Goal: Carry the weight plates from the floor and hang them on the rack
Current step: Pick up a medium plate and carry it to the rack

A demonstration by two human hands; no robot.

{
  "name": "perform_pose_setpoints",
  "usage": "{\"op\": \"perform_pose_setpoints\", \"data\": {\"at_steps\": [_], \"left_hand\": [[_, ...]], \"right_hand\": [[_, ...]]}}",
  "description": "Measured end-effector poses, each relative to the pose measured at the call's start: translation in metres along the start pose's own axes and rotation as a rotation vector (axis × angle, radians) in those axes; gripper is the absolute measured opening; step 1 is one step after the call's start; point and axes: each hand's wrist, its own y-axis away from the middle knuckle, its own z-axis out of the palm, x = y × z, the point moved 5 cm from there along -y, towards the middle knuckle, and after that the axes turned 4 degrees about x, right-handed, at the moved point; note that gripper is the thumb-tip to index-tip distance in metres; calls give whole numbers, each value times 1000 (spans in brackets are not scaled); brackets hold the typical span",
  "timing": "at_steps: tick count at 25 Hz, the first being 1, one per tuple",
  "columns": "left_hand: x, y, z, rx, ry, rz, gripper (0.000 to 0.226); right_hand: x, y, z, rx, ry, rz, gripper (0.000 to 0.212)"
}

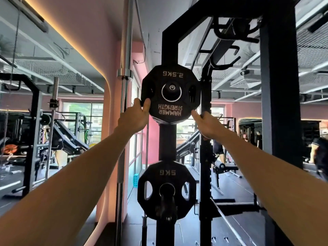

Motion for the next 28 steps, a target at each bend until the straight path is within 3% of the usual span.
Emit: {"op": "perform_pose_setpoints", "data": {"at_steps": [7, 17, 19, 22, 28], "left_hand": [[-49, 153, 16, -384, -27, -112, 33], [-140, 437, 32, -759, -48, -465, 23], [-157, 493, 32, -849, -58, -535, 23], [-182, 581, 32, -999, -82, -651, 28], [-214, 745, 3, -1406, -174, -875, 34]], "right_hand": [[70, 135, 36, -221, 2, 75, 34], [189, 390, 106, -586, 18, 455, 17], [210, 447, 121, -640, 39, 520, 17], [233, 535, 136, -755, 105, 653, 35], [237, 702, 141, -910, 71, 991, 30]]}}
